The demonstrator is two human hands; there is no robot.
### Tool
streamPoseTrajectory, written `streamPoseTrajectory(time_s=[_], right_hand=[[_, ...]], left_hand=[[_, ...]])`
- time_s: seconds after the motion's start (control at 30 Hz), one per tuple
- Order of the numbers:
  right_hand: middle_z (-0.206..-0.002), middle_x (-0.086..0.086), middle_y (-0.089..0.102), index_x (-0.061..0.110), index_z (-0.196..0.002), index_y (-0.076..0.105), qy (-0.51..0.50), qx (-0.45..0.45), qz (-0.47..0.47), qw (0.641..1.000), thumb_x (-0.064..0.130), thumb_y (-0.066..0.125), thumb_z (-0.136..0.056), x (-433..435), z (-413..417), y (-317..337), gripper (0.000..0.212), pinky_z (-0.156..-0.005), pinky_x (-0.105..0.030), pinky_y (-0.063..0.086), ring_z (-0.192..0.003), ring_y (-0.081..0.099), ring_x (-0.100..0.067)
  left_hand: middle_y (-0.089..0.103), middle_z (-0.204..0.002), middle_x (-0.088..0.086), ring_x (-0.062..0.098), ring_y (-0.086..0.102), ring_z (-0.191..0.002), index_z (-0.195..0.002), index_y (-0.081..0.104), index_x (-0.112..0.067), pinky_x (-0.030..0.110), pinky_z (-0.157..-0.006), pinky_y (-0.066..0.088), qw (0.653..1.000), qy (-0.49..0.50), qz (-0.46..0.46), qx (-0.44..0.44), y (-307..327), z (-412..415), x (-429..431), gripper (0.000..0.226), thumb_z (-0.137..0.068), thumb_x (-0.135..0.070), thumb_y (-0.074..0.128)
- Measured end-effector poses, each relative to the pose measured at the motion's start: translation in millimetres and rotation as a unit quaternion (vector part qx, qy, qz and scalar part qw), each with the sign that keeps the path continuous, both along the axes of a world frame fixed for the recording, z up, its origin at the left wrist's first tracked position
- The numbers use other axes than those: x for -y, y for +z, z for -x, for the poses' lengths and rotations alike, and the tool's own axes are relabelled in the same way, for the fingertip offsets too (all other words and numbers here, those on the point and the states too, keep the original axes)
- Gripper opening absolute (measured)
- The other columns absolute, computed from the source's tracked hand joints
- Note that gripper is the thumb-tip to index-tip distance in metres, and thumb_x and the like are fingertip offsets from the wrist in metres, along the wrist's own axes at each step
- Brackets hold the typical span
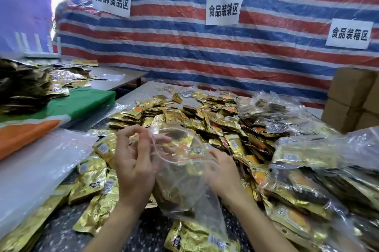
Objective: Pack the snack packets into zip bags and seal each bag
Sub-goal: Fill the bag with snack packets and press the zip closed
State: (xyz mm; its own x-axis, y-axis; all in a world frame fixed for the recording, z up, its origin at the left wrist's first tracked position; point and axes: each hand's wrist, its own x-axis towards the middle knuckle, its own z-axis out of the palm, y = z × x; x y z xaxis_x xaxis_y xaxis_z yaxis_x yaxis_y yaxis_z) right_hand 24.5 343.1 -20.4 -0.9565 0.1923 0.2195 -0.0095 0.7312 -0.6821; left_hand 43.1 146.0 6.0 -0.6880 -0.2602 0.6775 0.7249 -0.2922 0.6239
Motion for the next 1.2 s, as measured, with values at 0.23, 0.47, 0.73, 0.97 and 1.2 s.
streamPoseTrajectory(time_s=[0.23,0.47,0.73,0.97,1.2], right_hand=[[-0.131,-0.013,0.058,0.016,-0.127,0.063,-0.15,0.118,0.004,0.982,0.06,0.059,-0.091,21.0,42.3,7.6,0.057,-0.111,-0.051,0.035,-0.13,0.041,-0.036],[-0.098,-0.006,0.056,0.013,-0.097,0.056,-0.206,0.081,0.043,0.974,0.028,0.07,-0.087,20.8,52.2,10.4,0.023,-0.104,-0.05,0.04,-0.116,0.047,-0.032],[-0.091,0.0,0.067,0.019,-0.102,0.061,-0.124,-0.159,0.174,0.964,0.023,0.075,-0.088,-14.0,25.4,55.3,0.02,-0.059,-0.025,0.052,-0.077,0.066,-0.014],[-0.075,0.004,0.072,0.026,-0.076,0.073,0.092,-0.306,0.417,0.851,0.02,0.064,-0.089,-3.4,-35.9,116.7,0.017,-0.076,-0.039,0.059,-0.079,0.071,-0.016],[-0.081,-0.001,0.07,0.023,-0.084,0.071,0.23,-0.328,0.32,0.858,0.019,0.065,-0.087,32.2,-81.3,126.1,0.008,-0.068,-0.026,0.058,-0.077,0.069,-0.015]], left_hand=[[0.072,-0.086,0.017,0.032,0.071,-0.063,-0.098,0.056,-0.028,0.035,-0.059,0.06,1.0,-0.006,0.011,-0.002,1.5,-4.9,-0.3,0.007,-0.098,-0.029,0.05],[0.073,-0.089,0.016,0.029,0.072,-0.066,-0.1,0.056,-0.029,0.031,-0.059,0.06,1.0,-0.011,0.026,-0.013,-0.3,-4.2,-1.9,0.008,-0.099,-0.026,0.049],[0.071,-0.088,0.017,0.029,0.073,-0.067,-0.101,0.055,-0.026,0.033,-0.059,0.06,0.999,-0.006,0.034,-0.014,-2.3,-1.8,-6.5,0.009,-0.101,-0.02,0.048],[0.072,-0.088,0.015,0.029,0.073,-0.066,-0.103,0.054,-0.02,0.03,-0.059,0.059,0.999,-0.004,0.041,-0.002,-4.3,0.5,-8.8,0.008,-0.102,-0.016,0.047],[0.069,-0.083,0.005,0.022,0.068,-0.06,-0.096,0.057,-0.029,0.031,-0.046,0.055,0.998,0.03,0.06,0.01,-2.2,-3.3,-8.4,0.015,-0.099,-0.016,0.049]])
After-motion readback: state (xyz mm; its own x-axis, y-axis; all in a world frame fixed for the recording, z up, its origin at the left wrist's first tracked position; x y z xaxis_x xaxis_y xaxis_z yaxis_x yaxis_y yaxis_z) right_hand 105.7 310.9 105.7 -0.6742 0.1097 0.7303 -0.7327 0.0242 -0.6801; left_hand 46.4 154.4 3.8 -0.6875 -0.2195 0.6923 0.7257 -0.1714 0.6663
